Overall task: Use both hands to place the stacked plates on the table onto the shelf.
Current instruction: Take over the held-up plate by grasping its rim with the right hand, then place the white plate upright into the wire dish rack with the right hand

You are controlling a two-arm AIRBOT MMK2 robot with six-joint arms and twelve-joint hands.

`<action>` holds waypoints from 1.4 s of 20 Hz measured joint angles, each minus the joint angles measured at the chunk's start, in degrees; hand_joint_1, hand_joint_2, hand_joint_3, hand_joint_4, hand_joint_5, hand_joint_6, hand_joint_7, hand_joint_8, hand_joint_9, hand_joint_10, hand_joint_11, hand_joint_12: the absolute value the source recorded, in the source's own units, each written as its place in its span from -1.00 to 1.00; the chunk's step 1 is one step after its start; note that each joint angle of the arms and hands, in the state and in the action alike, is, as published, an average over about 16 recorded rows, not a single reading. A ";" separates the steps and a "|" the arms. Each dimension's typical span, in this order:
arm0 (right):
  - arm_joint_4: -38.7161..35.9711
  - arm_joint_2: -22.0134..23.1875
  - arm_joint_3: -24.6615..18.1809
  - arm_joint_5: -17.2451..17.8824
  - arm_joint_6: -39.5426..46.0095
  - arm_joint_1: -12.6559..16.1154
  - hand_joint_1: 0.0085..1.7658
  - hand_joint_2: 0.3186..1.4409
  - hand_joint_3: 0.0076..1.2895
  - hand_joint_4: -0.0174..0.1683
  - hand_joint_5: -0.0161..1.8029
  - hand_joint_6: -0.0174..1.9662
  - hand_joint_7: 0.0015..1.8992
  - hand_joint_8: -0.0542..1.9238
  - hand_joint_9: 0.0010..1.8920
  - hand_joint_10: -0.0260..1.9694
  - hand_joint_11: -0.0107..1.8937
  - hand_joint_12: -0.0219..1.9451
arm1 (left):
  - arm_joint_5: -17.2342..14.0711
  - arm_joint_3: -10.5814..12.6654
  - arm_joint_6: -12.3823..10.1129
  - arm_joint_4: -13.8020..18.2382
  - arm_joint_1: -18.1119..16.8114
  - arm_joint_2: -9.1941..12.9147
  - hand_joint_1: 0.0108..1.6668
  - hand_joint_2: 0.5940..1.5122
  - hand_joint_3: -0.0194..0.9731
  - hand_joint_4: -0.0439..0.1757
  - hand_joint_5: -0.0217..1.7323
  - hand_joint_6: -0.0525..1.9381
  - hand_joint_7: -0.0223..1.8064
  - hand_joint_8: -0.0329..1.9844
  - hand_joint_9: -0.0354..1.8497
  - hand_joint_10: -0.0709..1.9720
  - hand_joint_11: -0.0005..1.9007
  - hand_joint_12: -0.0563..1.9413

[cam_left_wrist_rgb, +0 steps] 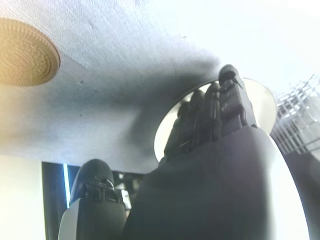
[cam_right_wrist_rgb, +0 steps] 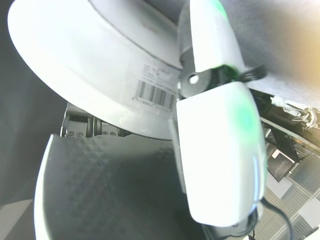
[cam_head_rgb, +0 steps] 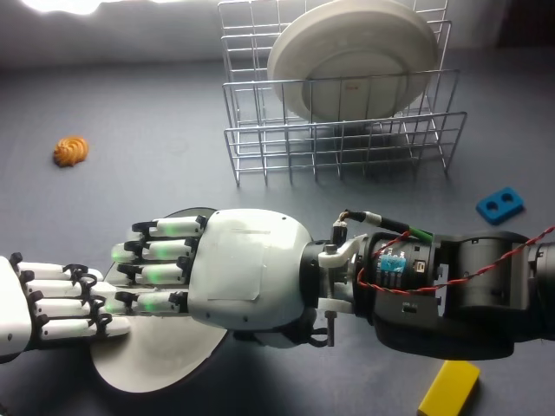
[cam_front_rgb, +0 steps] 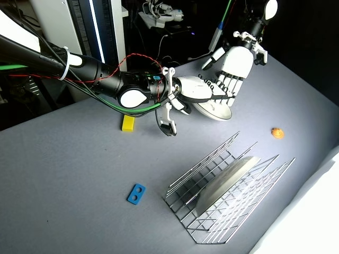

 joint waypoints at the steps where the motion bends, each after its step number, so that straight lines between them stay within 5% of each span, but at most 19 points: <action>1: 0.08 -0.08 0.01 0.08 -0.06 0.04 0.43 0.22 -0.98 -0.77 -0.68 -0.94 -0.74 -0.93 -0.79 -0.93 -0.97 -0.41 | -0.05 0.02 0.00 0.00 0.02 0.00 -1.00 0.13 -0.94 -0.70 -1.00 -0.98 -0.98 -0.97 -0.99 -0.96 -0.98 -0.93; 6: 0.47 -0.38 0.03 0.51 -0.34 0.24 0.37 0.27 -0.98 -0.79 -0.43 -0.91 -0.48 -0.89 -0.54 -0.87 -0.88 0.01 | -0.31 0.12 -0.03 -0.07 0.14 -0.02 -1.00 0.13 -0.94 -0.70 -1.00 -0.98 -0.98 -0.97 -0.99 -0.97 -0.98 -0.92; 11: 0.54 -0.51 0.03 1.53 -0.70 0.46 0.36 0.28 -0.99 -0.80 -0.25 -0.64 -0.25 -0.62 -0.28 -0.66 -0.67 0.32 | -0.63 0.27 -0.10 -0.28 0.33 -0.05 -1.00 0.14 -0.94 -0.70 -1.00 -0.98 -0.98 -0.98 -0.99 -0.96 -0.98 -0.92; 22: -1.02 0.37 -0.86 3.68 -1.26 0.52 0.36 0.28 -0.99 -0.85 -0.18 -0.03 -0.13 0.02 0.01 -0.43 -0.25 0.29 | -1.20 0.44 -0.19 -3.98 -0.10 -0.03 -1.00 0.14 -0.94 -0.67 -0.99 -0.97 -0.97 -0.97 -0.98 -0.95 -0.98 -0.93; 28: -1.91 3.15 -2.95 3.47 -1.26 0.81 0.36 0.28 -0.99 -0.86 -0.18 0.01 -0.09 0.05 0.09 -0.52 -0.22 0.27 | -1.28 0.96 -0.18 -9.00 -2.02 0.44 -1.00 0.14 -0.93 -0.64 -0.97 -0.95 -0.96 -0.97 -0.97 -0.94 -0.98 -0.94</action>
